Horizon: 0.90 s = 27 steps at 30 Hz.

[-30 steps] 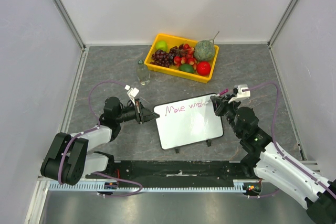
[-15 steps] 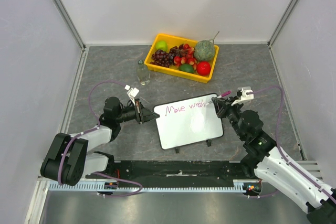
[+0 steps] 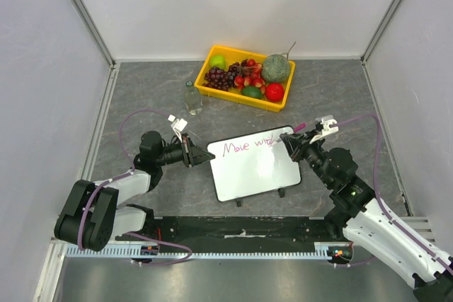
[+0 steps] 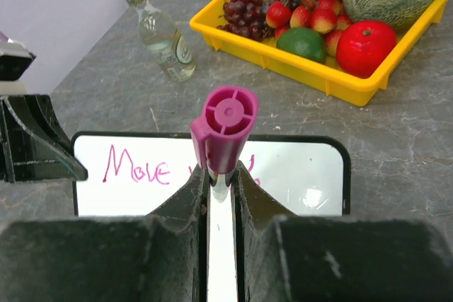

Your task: Write a sentence on the whiteboard

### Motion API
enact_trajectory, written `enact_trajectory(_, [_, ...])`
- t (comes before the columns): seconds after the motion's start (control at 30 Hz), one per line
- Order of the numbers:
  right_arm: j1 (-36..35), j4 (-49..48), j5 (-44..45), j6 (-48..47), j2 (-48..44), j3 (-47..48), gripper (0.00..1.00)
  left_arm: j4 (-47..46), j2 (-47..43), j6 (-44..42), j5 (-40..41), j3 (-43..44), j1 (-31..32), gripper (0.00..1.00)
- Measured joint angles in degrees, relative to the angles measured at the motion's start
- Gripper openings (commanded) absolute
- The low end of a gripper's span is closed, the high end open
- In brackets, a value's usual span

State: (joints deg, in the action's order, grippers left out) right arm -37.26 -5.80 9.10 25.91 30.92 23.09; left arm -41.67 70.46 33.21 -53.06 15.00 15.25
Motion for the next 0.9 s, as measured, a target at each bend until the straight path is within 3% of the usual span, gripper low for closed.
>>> enact_trajectory(0.57, [-0.8, -1.1, -10.1, -1.0, 9.4, 2.2, 0.0, -0.1, 0.5, 0.0, 0.0, 0.0, 0.0, 0.02])
enact_trajectory(0.9, [-14.5, -5.8, -3.9, -3.4, 15.8, 6.6, 0.0, -0.8, 1.7, 0.1, -0.1, 0.4, 0.0, 0.02])
